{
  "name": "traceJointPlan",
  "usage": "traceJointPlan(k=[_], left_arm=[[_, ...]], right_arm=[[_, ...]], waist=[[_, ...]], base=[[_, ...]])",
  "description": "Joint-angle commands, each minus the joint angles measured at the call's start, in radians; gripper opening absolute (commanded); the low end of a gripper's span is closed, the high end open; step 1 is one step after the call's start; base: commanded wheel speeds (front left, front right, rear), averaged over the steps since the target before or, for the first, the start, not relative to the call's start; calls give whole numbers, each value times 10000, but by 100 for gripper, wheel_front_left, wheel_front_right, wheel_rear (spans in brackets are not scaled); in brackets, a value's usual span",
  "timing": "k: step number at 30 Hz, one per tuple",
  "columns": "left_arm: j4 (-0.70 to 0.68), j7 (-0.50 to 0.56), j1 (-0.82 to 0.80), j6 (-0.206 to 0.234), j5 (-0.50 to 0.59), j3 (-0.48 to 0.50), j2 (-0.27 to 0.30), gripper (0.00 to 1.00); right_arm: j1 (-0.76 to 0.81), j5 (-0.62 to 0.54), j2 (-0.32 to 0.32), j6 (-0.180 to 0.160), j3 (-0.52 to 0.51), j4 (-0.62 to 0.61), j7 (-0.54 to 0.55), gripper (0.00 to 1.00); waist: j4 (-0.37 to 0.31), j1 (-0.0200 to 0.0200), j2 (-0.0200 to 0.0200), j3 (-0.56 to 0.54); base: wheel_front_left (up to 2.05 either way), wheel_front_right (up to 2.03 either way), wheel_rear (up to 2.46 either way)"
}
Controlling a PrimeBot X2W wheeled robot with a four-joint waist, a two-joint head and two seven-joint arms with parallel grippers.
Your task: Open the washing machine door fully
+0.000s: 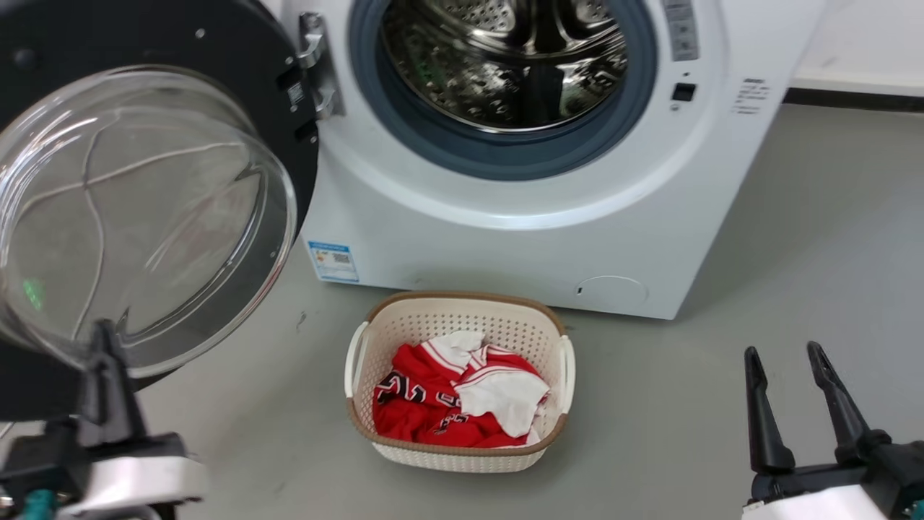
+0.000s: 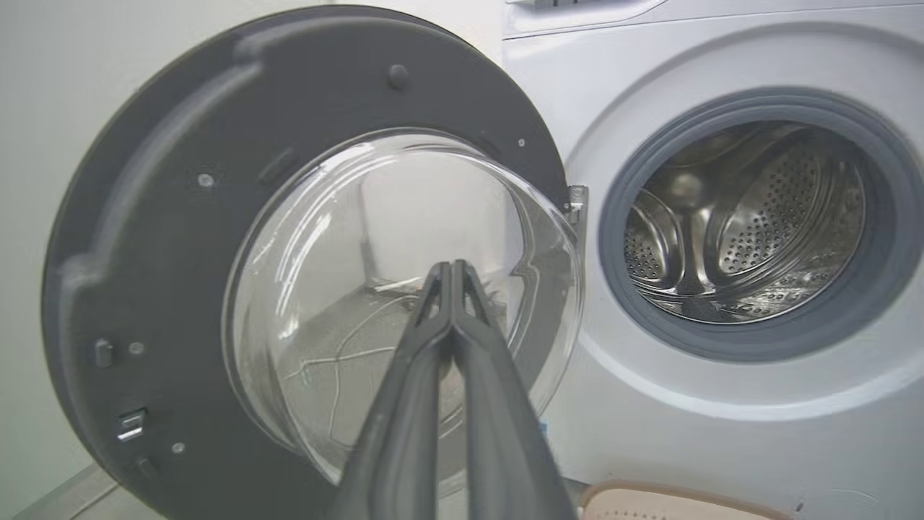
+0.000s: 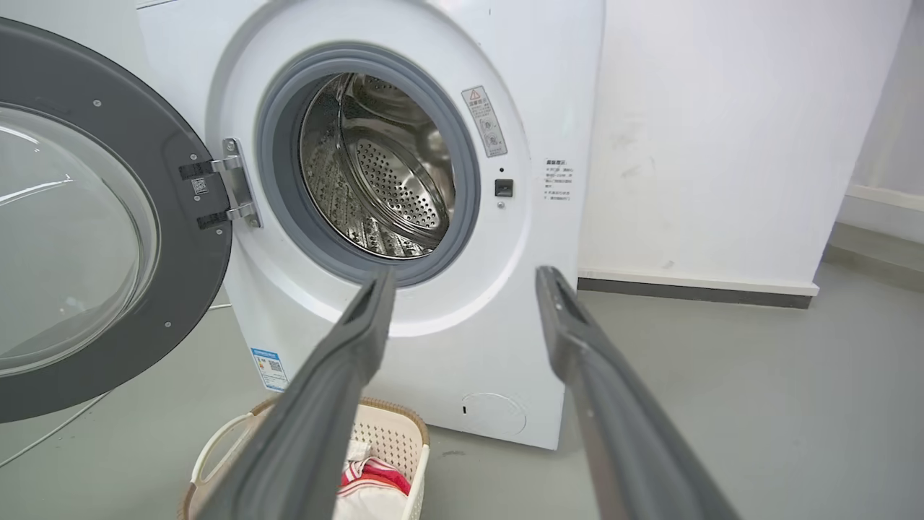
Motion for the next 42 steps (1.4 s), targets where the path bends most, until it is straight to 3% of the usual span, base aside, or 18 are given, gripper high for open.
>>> traceJointPlan(k=[1,7,12,13,14,30,31,35,42], left_arm=[[-113,-23,297,192,-258,-431,-24,0],[-253,-23,1134,672,-739,-1997,-21,0],[-124,-23,1426,951,-933,-2526,-21,0],[-115,-23,1572,968,-1094,-2614,-20,30],[-164,-23,1623,956,-1089,-2659,-24,100],[211,-23,2011,1032,-909,-3158,-24,100],[245,2,1985,1001,-930,-3160,-31,0],[593,61,1989,979,-1066,-3199,-38,0],[771,334,1753,871,-2369,-3167,0,0]], right_arm=[[195,24,18,-7,-78,-104,-17,100],[499,44,17,-7,-150,-298,-17,100],[592,52,17,-7,-120,-407,-17,100],[631,98,17,-7,-96,-387,-17,100],[669,104,17,-7,-93,-370,-17,100],[878,312,18,-7,12,-300,-17,100],[784,293,2,0,13,-288,0,0],[798,446,1,0,49,33,23,0],[570,1803,-85,0,85,245,250,0]], waist=[[-342,1,-1,-282],[-1039,1,-1,-565],[-1539,1,-1,-615],[-1702,1,-1,-650],[-1771,1,-1,-666],[-2127,1,-1,-717],[-2130,1,-1,-716],[-2129,1,-1,-715],[-2113,1,-1,-705]], base=[[0,0,0],[0,0,0],[0,0,0],[0,0,0],[0,0,0],[0,0,0],[0,0,0],[0,0,0],[0,0,0]])
